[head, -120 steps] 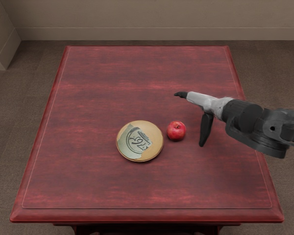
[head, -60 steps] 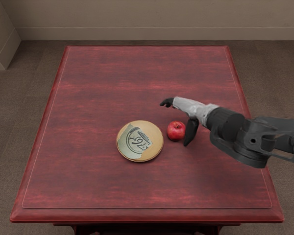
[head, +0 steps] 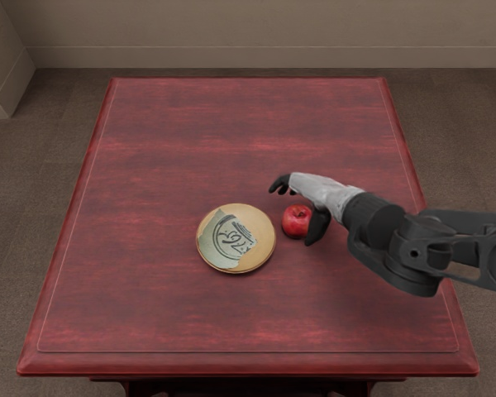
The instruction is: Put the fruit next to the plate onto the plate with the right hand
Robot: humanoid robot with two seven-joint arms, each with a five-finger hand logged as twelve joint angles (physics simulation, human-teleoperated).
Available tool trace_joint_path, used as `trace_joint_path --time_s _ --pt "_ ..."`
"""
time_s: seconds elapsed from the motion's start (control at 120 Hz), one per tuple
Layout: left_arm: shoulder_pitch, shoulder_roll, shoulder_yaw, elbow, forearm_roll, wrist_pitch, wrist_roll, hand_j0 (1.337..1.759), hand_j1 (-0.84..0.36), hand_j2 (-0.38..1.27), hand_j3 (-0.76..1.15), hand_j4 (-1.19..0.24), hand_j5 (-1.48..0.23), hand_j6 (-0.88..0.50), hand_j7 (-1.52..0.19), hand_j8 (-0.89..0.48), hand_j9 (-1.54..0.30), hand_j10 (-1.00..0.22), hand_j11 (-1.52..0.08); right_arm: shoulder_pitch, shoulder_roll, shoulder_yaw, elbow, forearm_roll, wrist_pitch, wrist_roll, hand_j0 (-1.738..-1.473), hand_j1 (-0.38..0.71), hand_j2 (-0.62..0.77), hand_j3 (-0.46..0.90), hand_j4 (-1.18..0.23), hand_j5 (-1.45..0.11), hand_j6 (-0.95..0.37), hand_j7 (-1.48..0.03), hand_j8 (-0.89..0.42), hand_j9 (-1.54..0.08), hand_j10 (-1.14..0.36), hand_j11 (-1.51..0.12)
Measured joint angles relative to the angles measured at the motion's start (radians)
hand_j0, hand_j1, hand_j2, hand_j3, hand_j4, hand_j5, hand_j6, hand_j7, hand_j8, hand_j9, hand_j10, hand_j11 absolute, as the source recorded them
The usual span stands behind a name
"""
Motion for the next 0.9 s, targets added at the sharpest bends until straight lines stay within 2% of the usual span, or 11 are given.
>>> trace_joint_path --time_s 0.158,0.325,0.542,0.567,0.592,0.642,0.717,0.842,0.9 --pt "0.0 0.0 0.0 0.0 0.0 0.0 0.0 1.658 0.07 0.05 0.0 -0.23 -0.3 -0.23 -0.3 -0.23 -0.3 -0.23 -0.3 -0.012 0.017 -0.007 -0.01 0.014 -0.014 0.0 -1.658 0.03 -0.06 0.0 -0.32 -0.41 -0.32 -0.41 -0.32 -0.41 -0.32 -0.41" --pt "0.0 0.0 0.0 0.0 0.0 0.0 0.0 1.658 0.07 0.05 0.0 -0.23 -0.3 -0.23 -0.3 -0.23 -0.3 -0.23 -0.3 -0.017 0.024 -0.009 -0.021 0.018 -0.021 0.0 -1.658 0.12 -0.08 0.0 -0.4 -0.51 -0.4 -0.51 -0.39 -0.51 -0.39 -0.51" --pt "0.0 0.0 0.0 0.0 0.0 0.0 0.0 1.658 0.07 0.05 0.0 -0.23 -0.3 -0.23 -0.3 -0.23 -0.3 -0.23 -0.3 -0.02 0.023 -0.01 -0.033 0.017 -0.023 0.001 -1.657 0.22 -0.06 0.0 -0.48 -0.63 -0.48 -0.62 -0.37 -0.63 -0.48 -0.64" --pt "0.0 0.0 0.0 0.0 0.0 0.0 0.0 1.658 0.07 0.05 0.0 -0.23 -0.3 -0.23 -0.3 -0.23 -0.3 -0.23 -0.3 -0.023 0.024 -0.009 -0.037 0.014 -0.022 0.001 -1.655 0.24 -0.02 0.0 -0.49 -0.64 -0.48 -0.64 -0.36 -0.65 -0.49 -0.65" --pt "0.0 0.0 0.0 0.0 0.0 0.0 0.0 1.658 0.07 0.05 0.0 -0.23 -0.3 -0.23 -0.3 -0.23 -0.3 -0.23 -0.3 -0.025 0.024 -0.009 -0.04 0.011 -0.022 0.001 -1.653 0.25 -0.05 0.0 -0.5 -0.65 -0.48 -0.64 -0.35 -0.66 -0.49 -0.66" --pt "0.0 0.0 0.0 0.0 0.0 0.0 0.0 1.658 0.07 0.05 0.0 -0.23 -0.3 -0.23 -0.3 -0.23 -0.3 -0.23 -0.3 -0.029 0.025 -0.009 -0.045 0.008 -0.021 0.001 -1.651 0.26 0.08 0.0 -0.51 -0.67 -0.48 -0.66 -0.35 -0.68 -0.5 -0.69" --pt "0.0 0.0 0.0 0.0 0.0 0.0 0.0 1.658 0.07 0.05 0.0 -0.23 -0.3 -0.23 -0.3 -0.23 -0.3 -0.23 -0.3 -0.033 0.025 -0.008 -0.05 0.004 -0.021 0.001 -1.648 0.25 0.06 0.0 -0.54 -0.7 -0.5 -0.7 -0.37 -0.72 -0.52 -0.72" --pt "0.0 0.0 0.0 0.0 0.0 0.0 0.0 1.658 0.07 0.05 0.0 -0.23 -0.3 -0.23 -0.3 -0.23 -0.3 -0.23 -0.3 -0.037 0.025 -0.009 -0.053 0.005 -0.023 0.0 -1.649 0.23 0.2 0.0 -0.62 -0.75 -0.55 -0.77 -0.46 -0.77 -0.58 -0.78" --pt "0.0 0.0 0.0 0.0 0.0 0.0 0.0 1.658 0.07 0.05 0.0 -0.23 -0.3 -0.23 -0.3 -0.23 -0.3 -0.23 -0.3 -0.037 0.025 -0.009 -0.054 0.008 -0.021 0.0 -1.648 0.23 0.18 0.0 -0.65 -0.79 -0.52 -0.82 -0.43 -0.82 -0.56 -0.83"
